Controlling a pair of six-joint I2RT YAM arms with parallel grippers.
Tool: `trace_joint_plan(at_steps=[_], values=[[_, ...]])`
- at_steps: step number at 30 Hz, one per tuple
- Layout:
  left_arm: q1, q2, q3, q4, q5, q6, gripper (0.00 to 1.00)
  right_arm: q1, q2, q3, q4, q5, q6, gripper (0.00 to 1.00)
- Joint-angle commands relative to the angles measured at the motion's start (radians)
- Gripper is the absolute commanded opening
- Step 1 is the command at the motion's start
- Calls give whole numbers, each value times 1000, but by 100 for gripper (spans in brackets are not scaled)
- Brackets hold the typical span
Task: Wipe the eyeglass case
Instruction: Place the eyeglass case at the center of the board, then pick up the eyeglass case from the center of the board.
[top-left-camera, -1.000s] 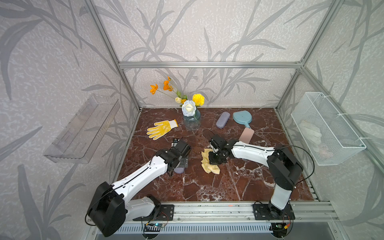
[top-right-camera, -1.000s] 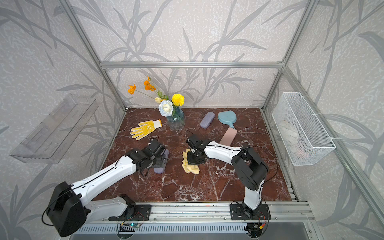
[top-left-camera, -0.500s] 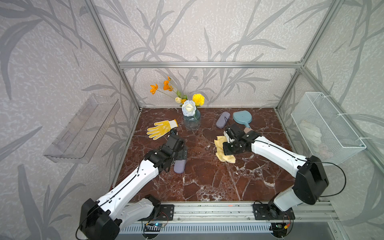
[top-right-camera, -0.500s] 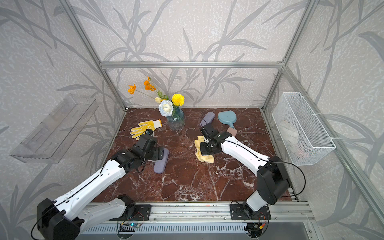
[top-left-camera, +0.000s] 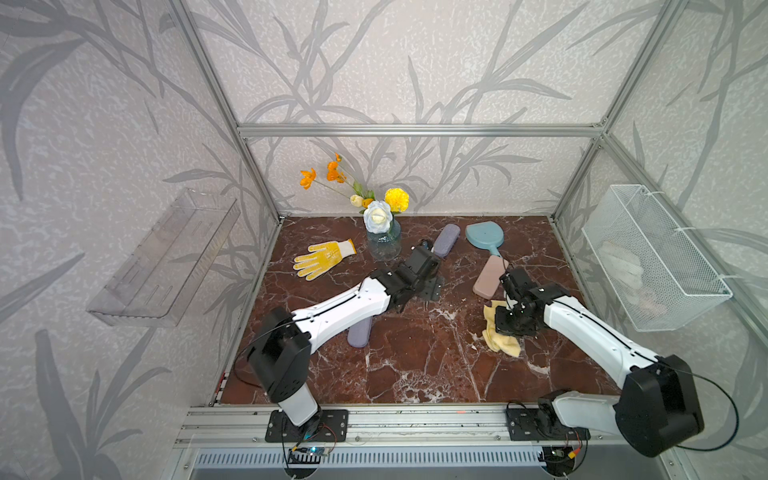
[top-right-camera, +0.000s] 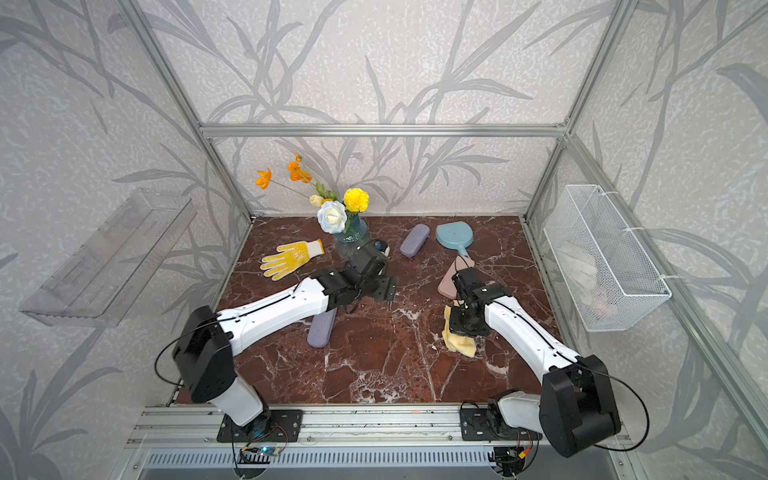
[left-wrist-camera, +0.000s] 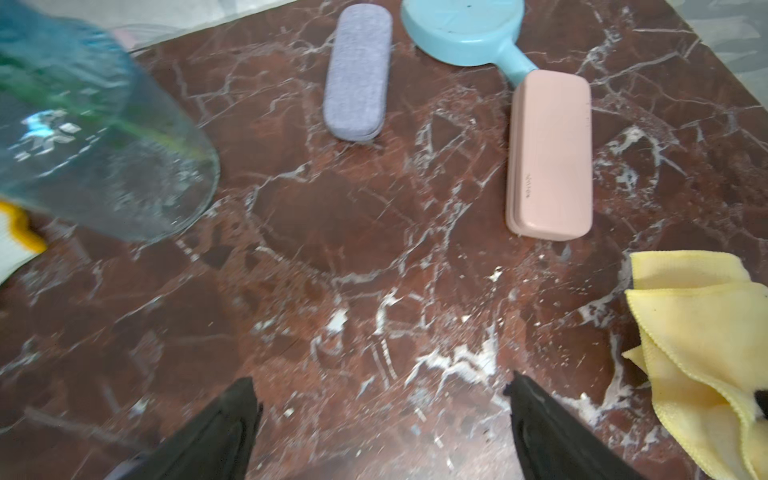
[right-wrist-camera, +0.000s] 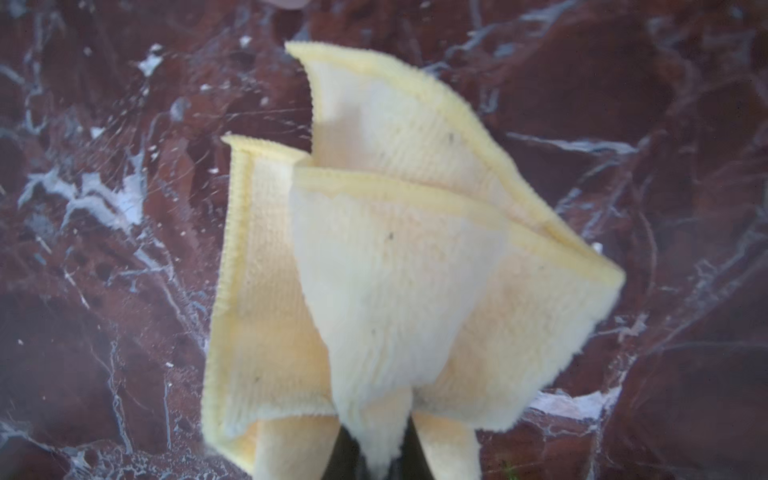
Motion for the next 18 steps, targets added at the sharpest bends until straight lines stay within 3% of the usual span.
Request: trace_joint_plan(at_steps=[1, 9, 18], values=[[-11, 116, 133, 3, 53, 41, 95, -70, -53, -39, -13, 12, 34, 0], [-10, 446, 477, -45, 62, 95, 100, -103, -48, -92, 56, -19, 48, 0], [-7, 684, 784, -136, 116, 68, 100, -108, -54, -101, 84, -8, 66, 0]])
